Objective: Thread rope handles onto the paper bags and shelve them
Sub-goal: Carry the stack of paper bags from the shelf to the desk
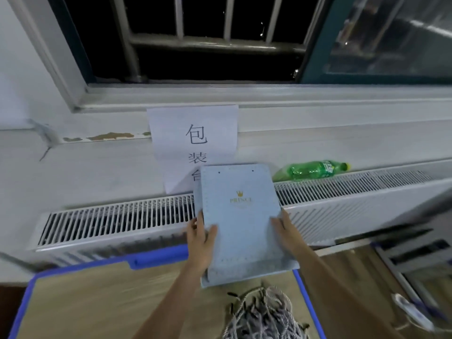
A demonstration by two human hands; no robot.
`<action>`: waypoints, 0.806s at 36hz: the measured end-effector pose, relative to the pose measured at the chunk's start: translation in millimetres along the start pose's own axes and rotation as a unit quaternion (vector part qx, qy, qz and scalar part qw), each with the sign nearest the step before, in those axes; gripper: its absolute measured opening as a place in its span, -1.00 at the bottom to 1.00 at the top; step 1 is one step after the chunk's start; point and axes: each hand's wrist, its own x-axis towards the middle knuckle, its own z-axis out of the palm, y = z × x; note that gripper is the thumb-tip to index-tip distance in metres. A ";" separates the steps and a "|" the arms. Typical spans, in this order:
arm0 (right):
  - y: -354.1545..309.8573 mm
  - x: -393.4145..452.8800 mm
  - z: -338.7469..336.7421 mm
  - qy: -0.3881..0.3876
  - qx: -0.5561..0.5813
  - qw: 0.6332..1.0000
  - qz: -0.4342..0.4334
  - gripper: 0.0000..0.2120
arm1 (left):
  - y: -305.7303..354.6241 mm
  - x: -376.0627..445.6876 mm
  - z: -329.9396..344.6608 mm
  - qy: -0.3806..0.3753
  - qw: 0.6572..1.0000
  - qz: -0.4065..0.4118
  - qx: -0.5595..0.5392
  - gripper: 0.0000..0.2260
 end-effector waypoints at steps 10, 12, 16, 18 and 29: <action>29.1 30.6 13.5 0.027 0.033 0.995 -0.087 -0.44 | -25.3 14.2 12.2 -0.002 0.943 0.016 -0.331 -0.47; 35.8 34.0 13.2 0.036 0.070 0.990 -0.113 -0.49 | -33.2 18.3 10.9 -0.001 0.953 0.053 -0.298 -0.45; 28.4 35.6 9.2 0.080 0.026 0.981 -0.177 -0.84 | -23.2 19.8 -2.5 -0.001 0.989 0.104 -0.105 -0.43; 21.7 37.8 5.8 0.129 -0.025 0.968 -0.215 -0.88 | -6.6 17.1 -10.6 0.030 0.994 0.105 -0.027 -0.47; -22.5 -128.1 -12.3 0.068 0.265 0.881 -0.387 -0.70 | 52.0 -128.2 -88.4 0.061 0.930 0.308 -0.190 -0.56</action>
